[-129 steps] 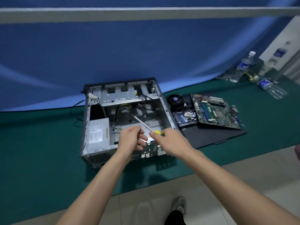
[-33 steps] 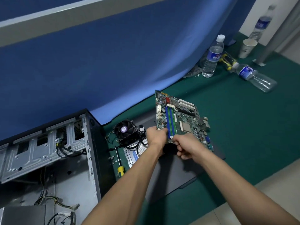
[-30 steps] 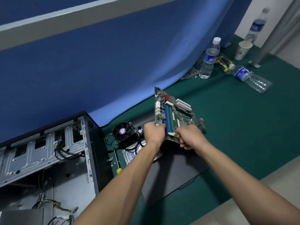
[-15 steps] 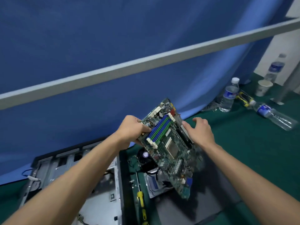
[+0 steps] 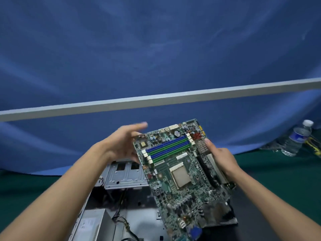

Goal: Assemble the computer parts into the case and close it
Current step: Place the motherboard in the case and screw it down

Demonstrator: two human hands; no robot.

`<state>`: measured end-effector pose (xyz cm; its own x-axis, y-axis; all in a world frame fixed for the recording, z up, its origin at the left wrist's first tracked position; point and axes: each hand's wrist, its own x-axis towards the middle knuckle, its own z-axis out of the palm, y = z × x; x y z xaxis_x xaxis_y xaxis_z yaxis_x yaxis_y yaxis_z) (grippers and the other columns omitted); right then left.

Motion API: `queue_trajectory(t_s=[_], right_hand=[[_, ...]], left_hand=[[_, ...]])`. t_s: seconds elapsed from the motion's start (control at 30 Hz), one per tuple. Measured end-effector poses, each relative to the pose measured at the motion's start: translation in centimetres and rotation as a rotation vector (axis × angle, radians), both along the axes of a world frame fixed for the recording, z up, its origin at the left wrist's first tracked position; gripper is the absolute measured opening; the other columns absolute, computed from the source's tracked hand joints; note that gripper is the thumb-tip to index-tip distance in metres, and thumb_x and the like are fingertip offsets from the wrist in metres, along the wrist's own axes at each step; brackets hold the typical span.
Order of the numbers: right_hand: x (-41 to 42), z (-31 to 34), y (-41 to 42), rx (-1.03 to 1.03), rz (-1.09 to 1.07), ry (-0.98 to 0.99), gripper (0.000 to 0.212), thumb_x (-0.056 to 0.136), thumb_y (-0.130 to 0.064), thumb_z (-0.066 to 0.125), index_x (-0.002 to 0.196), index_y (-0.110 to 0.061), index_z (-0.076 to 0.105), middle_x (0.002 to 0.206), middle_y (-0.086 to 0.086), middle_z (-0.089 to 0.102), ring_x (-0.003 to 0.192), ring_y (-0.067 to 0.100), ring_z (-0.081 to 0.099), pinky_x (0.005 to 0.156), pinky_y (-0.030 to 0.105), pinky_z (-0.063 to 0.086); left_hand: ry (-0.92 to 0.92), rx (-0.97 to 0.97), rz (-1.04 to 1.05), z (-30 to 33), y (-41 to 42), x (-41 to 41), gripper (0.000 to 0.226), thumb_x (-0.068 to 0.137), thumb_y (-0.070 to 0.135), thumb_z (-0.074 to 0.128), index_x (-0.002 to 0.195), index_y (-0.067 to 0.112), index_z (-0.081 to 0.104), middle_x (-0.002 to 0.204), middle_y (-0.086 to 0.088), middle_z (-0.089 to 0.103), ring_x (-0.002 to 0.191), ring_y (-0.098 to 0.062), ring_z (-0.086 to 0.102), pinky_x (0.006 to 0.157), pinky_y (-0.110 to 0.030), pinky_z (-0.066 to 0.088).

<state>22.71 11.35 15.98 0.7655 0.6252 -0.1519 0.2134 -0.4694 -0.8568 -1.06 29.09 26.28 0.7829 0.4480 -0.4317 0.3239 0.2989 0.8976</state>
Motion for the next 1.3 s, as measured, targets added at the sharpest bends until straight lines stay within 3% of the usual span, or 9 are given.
queue_trajectory(t_s=[0.1, 0.23, 0.4, 0.57, 0.7, 0.83, 0.93, 1.13, 1.3], right_hand=[[-2.6, 0.5, 1.5, -0.004, -0.081, -0.026, 0.063, 0.088, -0.067, 0.038, 0.052, -0.018, 0.022, 0.047, -0.002, 0.022, 0.048, 0.017, 0.024, 0.053, 0.033, 0.015], [-6.0, -0.4, 3.0, -0.11, -0.15, -0.03, 0.06, 0.096, -0.059, 0.029, 0.06, -0.012, 0.036, 0.056, 0.004, 0.039, 0.051, 0.02, 0.034, 0.053, 0.032, 0.023], [-11.8, -2.6, 3.9, -0.274, -0.141, -0.014, 0.06, 0.102, -0.046, 0.027, 0.112, 0.001, 0.062, 0.123, 0.023, 0.059, 0.109, 0.036, 0.056, 0.08, 0.037, 0.041], [-16.8, -4.2, 4.1, -0.189, -0.137, 0.309, 0.075, 0.097, -0.054, 0.038, 0.148, -0.001, 0.025, 0.153, 0.013, 0.029, 0.137, 0.033, 0.034, 0.109, 0.045, 0.03], [-19.1, -5.3, 3.8, -0.244, -0.045, 0.3, 0.054, 0.093, -0.039, 0.056, 0.129, -0.001, 0.046, 0.144, 0.015, 0.042, 0.119, 0.027, 0.049, 0.106, 0.041, 0.033], [-20.2, -7.0, 3.1, -0.328, -0.026, 0.31, 0.047, 0.092, -0.034, 0.061, 0.115, 0.006, 0.051, 0.132, 0.016, 0.051, 0.125, 0.029, 0.047, 0.11, 0.042, 0.031], [-20.2, -7.7, 2.7, -0.384, -0.045, 0.239, 0.031, 0.095, -0.03, 0.057, 0.078, -0.007, 0.045, 0.076, 0.004, 0.045, 0.087, 0.023, 0.058, 0.108, 0.044, 0.037], [-20.8, -8.5, 1.5, -0.426, -0.013, 0.175, 0.056, 0.101, -0.027, 0.045, 0.144, 0.003, 0.026, 0.143, 0.019, 0.042, 0.132, 0.03, 0.042, 0.104, 0.036, 0.037], [-19.6, -8.9, 0.9, -0.542, 0.092, -0.018, 0.055, 0.1, -0.037, 0.045, 0.14, 0.0, 0.036, 0.105, 0.008, 0.06, 0.088, 0.016, 0.058, 0.079, 0.028, 0.047]], left_hand=[[-0.269, -0.379, 0.09, -2.6, 1.1, -4.0, 0.083, 0.077, 0.071, 0.049, 0.123, 0.003, 0.062, 0.134, -0.026, 0.05, 0.113, -0.038, 0.057, 0.09, -0.053, 0.05], [-0.587, -0.585, 0.37, -8.0, -1.1, -7.0, 0.071, 0.082, 0.059, 0.049, 0.13, 0.006, 0.049, 0.127, -0.023, 0.057, 0.116, -0.04, 0.057, 0.093, -0.055, 0.045], [0.067, 0.084, 0.483, -12.1, -1.3, -8.6, 0.064, 0.095, 0.054, 0.039, 0.144, 0.014, 0.035, 0.148, -0.01, 0.038, 0.133, -0.028, 0.04, 0.108, -0.052, 0.034], [0.291, 0.337, 0.387, -16.3, 0.9, -11.7, 0.059, 0.095, 0.036, 0.051, 0.143, 0.006, 0.033, 0.134, -0.017, 0.051, 0.116, -0.032, 0.054, 0.098, -0.044, 0.044], [0.527, 0.573, 0.286, -18.6, 1.5, -13.4, 0.031, 0.096, 0.031, 0.052, 0.09, 0.001, 0.059, 0.064, -0.007, 0.053, 0.056, -0.021, 0.048, 0.056, -0.026, 0.035], [0.697, 0.791, 0.24, -20.0, 0.7, -14.2, 0.039, 0.098, 0.029, 0.046, 0.063, 0.012, 0.045, 0.062, -0.003, 0.053, 0.053, -0.017, 0.048, 0.049, -0.025, 0.033], [0.793, 0.865, 0.157, -20.6, 0.2, -14.4, 0.032, 0.094, 0.011, 0.042, 0.063, 0.013, 0.05, 0.068, -0.001, 0.058, 0.062, -0.018, 0.054, 0.054, -0.027, 0.039], [0.928, 1.139, -0.053, -19.8, -1.0, -14.1, 0.022, 0.086, 0.005, 0.044, 0.076, 0.015, 0.06, 0.067, 0.003, 0.053, 0.061, -0.017, 0.051, 0.053, -0.025, 0.04], [0.964, 1.283, -0.079, -19.1, -2.7, -12.9, 0.017, 0.09, 0.013, 0.042, 0.088, 0.012, 0.059, 0.072, 0.003, 0.057, 0.054, -0.011, 0.047, 0.044, -0.022, 0.034]])
